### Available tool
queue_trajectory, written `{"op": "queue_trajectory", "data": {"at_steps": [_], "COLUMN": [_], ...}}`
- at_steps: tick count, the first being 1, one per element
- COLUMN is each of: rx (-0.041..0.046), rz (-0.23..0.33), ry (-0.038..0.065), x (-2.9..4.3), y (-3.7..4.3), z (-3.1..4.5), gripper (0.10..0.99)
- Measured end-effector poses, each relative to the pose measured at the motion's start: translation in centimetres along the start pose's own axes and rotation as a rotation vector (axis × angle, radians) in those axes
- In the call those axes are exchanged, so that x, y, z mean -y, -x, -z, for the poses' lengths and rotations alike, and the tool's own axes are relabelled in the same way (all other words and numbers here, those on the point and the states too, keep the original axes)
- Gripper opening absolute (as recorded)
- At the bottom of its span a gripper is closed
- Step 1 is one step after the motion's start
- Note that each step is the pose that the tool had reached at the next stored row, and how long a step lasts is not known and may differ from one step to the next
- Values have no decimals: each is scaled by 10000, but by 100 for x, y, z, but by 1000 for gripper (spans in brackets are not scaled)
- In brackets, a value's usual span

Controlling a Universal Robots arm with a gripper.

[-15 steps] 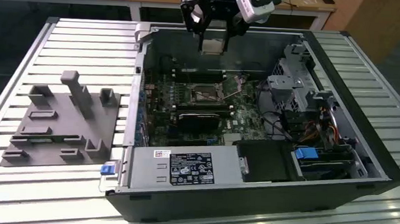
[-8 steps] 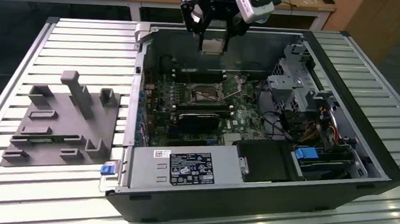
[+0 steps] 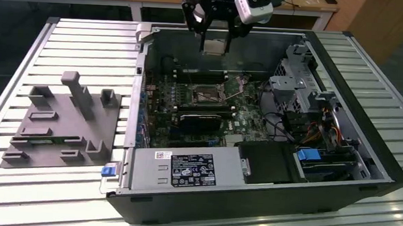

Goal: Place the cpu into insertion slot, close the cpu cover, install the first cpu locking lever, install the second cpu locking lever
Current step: 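Place the cpu into insertion slot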

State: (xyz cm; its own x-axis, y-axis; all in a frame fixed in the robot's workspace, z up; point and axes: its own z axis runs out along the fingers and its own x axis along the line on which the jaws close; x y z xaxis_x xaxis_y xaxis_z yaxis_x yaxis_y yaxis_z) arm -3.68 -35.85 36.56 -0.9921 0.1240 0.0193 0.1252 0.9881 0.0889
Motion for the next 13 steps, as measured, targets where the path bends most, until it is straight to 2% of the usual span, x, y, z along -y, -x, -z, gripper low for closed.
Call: {"op": "queue_trajectory", "data": {"at_steps": [13], "rx": [173], "rz": [-1921], "ry": [30], "x": [1], "y": [-1], "z": [-12], "gripper": [537]}}
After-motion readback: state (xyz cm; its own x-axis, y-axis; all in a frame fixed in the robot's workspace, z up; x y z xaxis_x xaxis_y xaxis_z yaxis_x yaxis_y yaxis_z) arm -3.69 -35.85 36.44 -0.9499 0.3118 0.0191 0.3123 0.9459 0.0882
